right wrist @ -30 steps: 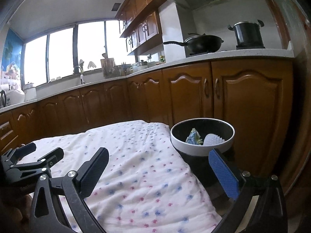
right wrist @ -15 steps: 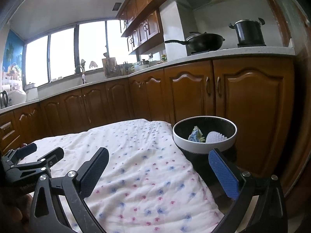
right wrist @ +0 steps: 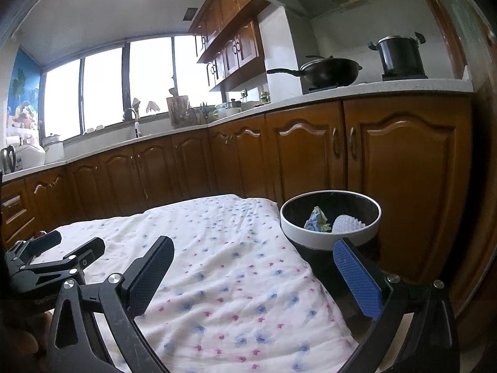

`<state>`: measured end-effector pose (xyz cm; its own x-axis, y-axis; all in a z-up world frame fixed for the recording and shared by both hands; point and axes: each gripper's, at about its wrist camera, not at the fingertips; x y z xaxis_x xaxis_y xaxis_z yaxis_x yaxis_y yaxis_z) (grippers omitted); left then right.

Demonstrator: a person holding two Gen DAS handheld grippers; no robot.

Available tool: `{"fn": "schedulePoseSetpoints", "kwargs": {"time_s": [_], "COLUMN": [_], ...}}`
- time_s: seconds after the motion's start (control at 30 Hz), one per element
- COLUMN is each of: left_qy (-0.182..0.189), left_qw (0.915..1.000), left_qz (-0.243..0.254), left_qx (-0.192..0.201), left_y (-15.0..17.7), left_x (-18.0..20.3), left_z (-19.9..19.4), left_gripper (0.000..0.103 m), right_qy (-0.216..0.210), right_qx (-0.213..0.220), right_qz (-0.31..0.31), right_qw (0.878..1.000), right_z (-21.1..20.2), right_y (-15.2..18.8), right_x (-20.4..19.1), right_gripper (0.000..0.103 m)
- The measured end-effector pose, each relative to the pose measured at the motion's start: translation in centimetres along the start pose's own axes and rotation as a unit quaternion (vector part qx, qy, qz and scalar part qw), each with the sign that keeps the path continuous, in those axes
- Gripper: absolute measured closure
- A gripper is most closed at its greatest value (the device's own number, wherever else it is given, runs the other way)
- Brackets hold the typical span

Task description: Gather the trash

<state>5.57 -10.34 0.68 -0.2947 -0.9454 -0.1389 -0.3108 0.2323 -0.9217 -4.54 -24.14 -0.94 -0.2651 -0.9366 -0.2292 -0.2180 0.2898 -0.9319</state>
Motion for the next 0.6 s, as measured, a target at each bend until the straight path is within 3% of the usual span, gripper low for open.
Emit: {"fn": "schedulePoseSetpoints", "kwargs": {"time_s": [0.6], "left_qy": [-0.012], "left_qw": [0.9999], "left_qz": [0.001], "left_qx": [0.003], "left_y": [-0.11], "left_x": [-0.1], "left_z": [-0.08], "left_gripper": [0.0], "right_qy": [-0.004], "right_qx": [0.002], "right_qz": [-0.002], "right_qw": [1.0], "right_z": [-0.02], "right_y": [-0.08], "right_x": [-0.32], "right_gripper": [0.0]}}
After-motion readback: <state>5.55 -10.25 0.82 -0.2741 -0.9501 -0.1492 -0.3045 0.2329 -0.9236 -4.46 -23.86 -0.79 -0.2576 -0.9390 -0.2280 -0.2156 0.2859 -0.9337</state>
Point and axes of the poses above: each gripper's, at about its wrist camera, not at the fingertips, and z roughly the way its jaws point, x to its right, y to its underside, and after that the axes turned 6 degrees about z, right-handed
